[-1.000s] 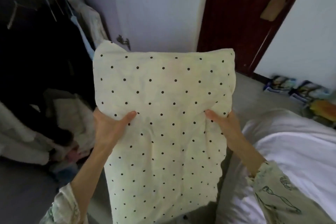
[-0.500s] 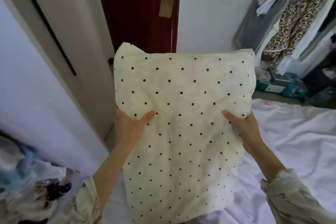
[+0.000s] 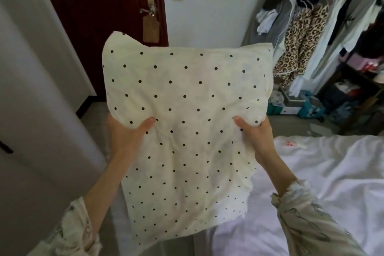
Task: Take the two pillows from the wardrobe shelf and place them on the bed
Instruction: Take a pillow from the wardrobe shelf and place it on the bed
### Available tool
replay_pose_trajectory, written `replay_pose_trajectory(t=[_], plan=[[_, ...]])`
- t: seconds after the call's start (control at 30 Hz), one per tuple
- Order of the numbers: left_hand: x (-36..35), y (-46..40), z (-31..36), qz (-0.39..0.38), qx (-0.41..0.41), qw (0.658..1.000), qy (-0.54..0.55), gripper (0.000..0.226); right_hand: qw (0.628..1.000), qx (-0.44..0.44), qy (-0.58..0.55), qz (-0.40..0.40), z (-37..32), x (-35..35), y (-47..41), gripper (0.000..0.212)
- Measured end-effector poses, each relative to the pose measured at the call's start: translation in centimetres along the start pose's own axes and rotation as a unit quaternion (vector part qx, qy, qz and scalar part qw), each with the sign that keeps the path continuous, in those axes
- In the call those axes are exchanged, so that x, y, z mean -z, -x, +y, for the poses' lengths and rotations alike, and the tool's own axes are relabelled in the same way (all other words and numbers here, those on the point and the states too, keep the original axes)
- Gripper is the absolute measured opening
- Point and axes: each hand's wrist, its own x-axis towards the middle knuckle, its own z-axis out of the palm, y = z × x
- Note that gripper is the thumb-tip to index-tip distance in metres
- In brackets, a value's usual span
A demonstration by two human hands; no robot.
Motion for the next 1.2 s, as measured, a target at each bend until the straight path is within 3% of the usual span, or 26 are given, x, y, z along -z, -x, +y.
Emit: replay_pose_trajectory(t=[0.23, 0.43, 0.57, 0.8, 0.97, 1.2], plan=[[-6.5, -14.0, -3.8, -0.033, 0.011, 0.999, 0.011, 0.074, 1.0, -0.018, 0.011, 0.008, 1.7, -8.0, -11.9, 0.06], [-12.6, -29.4, -4.5, -0.075, 0.029, 0.997, 0.013, 0.098, 0.999, -0.019, -0.005, 0.034, 1.0, -16.2, -23.6, 0.044], [-17.9, -37.7, -3.1, -0.095, -0.002, 0.995, -0.026, 0.102, 0.996, -0.03, -0.007, 0.086, 0.4, -19.0, -30.1, 0.049], [-31.9, -46.7, -1.7, -0.2, -0.041, 0.979, -0.027, 0.104, 0.984, -0.037, -0.025, 0.172, 0.4, -17.1, -41.6, 0.07], [-44.6, -50.9, -0.7, -0.26, -0.064, 0.963, -0.031, 0.103, 0.976, -0.03, -0.028, 0.213, 0.6, -12.8, -51.5, 0.067], [-63.1, -52.5, 3.0, -0.366, -0.087, 0.926, -0.031, 0.101, 0.938, -0.033, -0.045, 0.343, 0.1, -4.3, -60.3, 0.07]])
